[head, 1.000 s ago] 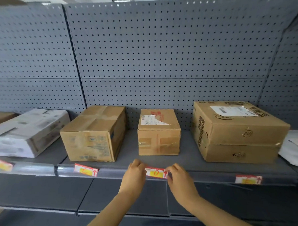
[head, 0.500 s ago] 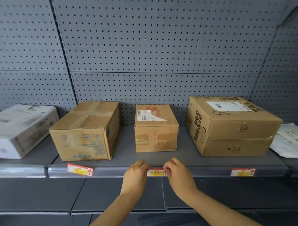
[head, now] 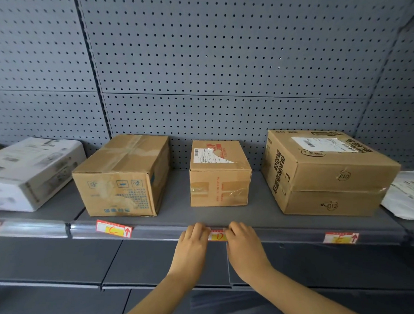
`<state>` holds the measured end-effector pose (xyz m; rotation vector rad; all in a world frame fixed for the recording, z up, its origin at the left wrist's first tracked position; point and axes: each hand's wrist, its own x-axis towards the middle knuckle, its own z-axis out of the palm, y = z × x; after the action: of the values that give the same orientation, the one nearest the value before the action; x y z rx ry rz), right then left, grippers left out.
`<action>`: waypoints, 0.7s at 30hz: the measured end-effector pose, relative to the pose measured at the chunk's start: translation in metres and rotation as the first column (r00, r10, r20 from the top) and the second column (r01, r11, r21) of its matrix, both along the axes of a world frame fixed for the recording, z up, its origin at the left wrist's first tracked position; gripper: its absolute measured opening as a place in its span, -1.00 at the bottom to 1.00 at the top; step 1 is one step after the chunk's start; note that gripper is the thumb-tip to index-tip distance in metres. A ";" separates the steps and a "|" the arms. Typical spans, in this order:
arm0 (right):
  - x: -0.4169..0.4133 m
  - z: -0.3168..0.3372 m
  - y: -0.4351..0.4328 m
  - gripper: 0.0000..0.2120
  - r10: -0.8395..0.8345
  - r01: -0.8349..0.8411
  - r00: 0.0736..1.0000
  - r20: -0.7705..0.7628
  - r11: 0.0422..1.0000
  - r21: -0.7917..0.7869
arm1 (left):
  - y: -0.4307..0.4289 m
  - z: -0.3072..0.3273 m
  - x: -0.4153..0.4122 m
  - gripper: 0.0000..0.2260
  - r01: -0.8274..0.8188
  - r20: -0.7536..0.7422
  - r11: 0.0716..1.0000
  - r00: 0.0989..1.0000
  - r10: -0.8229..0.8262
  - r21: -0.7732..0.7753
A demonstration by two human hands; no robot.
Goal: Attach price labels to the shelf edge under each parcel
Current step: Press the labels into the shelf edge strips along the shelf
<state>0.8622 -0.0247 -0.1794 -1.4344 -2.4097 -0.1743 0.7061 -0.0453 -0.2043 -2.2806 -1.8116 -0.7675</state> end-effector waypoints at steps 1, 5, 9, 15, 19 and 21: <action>0.000 0.000 0.000 -0.67 0.013 -0.013 0.999 0.032 1.000 0.017 | -0.001 0.000 0.001 -0.39 0.002 0.007 1.000 1.000 -0.002 -0.007; 0.001 0.003 -0.001 -0.62 0.040 -0.049 0.989 0.143 0.997 0.059 | -0.005 -0.003 -0.002 -0.32 0.091 0.035 0.994 0.995 -0.089 -0.058; 0.001 0.002 -0.004 -0.64 0.041 -0.046 0.994 0.103 0.998 0.045 | -0.016 0.001 -0.012 -0.30 0.105 0.088 0.987 0.992 -0.095 -0.121; -0.029 0.000 -0.010 -0.75 0.159 -0.159 0.987 -0.040 0.987 -0.009 | -0.029 0.010 -0.060 -0.44 -0.029 0.124 0.998 0.992 0.036 -0.059; -0.078 0.004 -0.017 -0.79 0.261 -0.270 0.955 -0.142 0.962 -0.044 | -0.037 0.020 -0.114 -0.58 -0.172 0.114 0.985 0.978 0.173 -0.016; -0.108 0.010 -0.022 -0.77 0.275 -0.295 0.940 -0.200 0.953 -0.075 | -0.041 0.028 -0.144 -0.68 -0.247 0.131 0.969 0.961 0.244 0.006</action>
<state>0.7543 -0.0467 -0.1699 -1.0673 -2.4623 0.1519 0.5625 -0.0867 -0.1761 -1.9809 -2.0802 -0.9034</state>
